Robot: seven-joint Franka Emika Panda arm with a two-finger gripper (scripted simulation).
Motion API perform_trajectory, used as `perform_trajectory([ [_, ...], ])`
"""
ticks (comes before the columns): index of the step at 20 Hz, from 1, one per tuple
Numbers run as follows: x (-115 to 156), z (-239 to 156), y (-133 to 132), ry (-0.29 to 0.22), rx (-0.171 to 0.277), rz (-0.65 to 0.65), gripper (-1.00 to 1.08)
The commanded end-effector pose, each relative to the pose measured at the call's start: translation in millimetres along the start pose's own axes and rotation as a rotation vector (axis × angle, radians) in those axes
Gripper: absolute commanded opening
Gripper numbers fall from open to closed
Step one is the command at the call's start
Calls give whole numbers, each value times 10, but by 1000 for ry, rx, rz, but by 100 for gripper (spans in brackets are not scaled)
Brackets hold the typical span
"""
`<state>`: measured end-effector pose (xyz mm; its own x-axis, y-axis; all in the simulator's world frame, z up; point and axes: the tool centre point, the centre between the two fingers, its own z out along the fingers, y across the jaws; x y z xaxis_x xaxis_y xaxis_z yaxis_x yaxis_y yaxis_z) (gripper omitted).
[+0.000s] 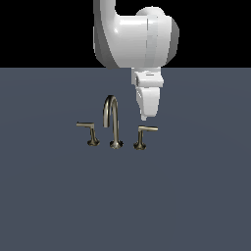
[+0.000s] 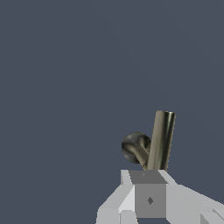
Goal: Turn on the faucet by rotating a designated handle.
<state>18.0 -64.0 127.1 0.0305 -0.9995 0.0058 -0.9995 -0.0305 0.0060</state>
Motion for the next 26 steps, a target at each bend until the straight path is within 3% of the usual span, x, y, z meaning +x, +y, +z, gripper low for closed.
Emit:
perform_trajectory([
  [1, 102, 121, -63, -1, 2, 56, -100],
  [9, 307, 349, -161, -4, 5, 163, -100],
  [19, 324, 363, -167, -6, 5, 171, -100],
  [26, 399, 364, 59, -6, 5, 171, -100],
])
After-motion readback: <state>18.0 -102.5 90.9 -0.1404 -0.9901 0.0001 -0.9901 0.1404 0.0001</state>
